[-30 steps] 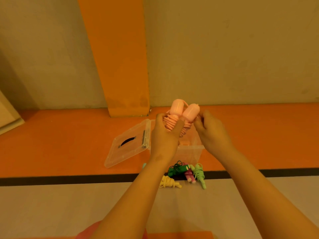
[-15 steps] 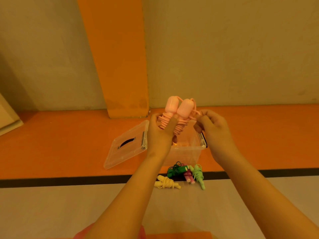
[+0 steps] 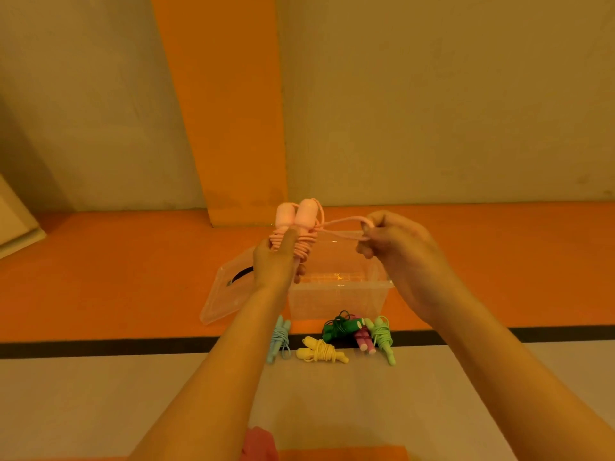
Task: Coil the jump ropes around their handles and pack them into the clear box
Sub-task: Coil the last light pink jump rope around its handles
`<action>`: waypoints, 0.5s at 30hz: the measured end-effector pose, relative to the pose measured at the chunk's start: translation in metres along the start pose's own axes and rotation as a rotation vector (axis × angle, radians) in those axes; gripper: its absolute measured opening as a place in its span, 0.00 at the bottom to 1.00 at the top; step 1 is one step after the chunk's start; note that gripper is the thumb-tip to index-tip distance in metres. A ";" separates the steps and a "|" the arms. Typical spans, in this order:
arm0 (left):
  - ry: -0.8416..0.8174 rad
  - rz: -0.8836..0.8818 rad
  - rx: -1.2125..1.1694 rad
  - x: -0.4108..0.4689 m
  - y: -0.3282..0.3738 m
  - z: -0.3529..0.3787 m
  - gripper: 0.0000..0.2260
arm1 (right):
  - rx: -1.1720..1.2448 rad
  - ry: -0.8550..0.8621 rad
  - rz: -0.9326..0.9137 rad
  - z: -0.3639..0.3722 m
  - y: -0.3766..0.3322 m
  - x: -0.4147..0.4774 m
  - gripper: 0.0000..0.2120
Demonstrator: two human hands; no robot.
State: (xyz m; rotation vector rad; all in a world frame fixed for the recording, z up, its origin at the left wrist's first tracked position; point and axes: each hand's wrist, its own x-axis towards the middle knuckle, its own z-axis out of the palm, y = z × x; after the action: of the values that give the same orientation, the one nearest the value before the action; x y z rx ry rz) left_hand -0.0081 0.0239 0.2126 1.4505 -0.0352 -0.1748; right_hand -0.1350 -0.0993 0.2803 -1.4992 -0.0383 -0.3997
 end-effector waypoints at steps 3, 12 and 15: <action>-0.082 0.016 0.101 -0.003 0.000 0.001 0.17 | -0.021 -0.014 0.007 -0.004 0.003 0.003 0.06; -0.053 -0.079 0.091 -0.007 -0.006 0.004 0.16 | 0.126 0.065 -0.069 0.000 0.000 0.003 0.08; 0.051 -0.073 0.088 -0.005 -0.012 0.002 0.16 | 0.056 -0.045 -0.016 0.012 -0.003 -0.003 0.08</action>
State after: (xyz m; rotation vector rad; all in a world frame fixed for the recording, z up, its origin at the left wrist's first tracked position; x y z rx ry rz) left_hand -0.0150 0.0214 0.2013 1.5443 0.0520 -0.1978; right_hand -0.1364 -0.0875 0.2833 -1.4530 -0.0967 -0.3752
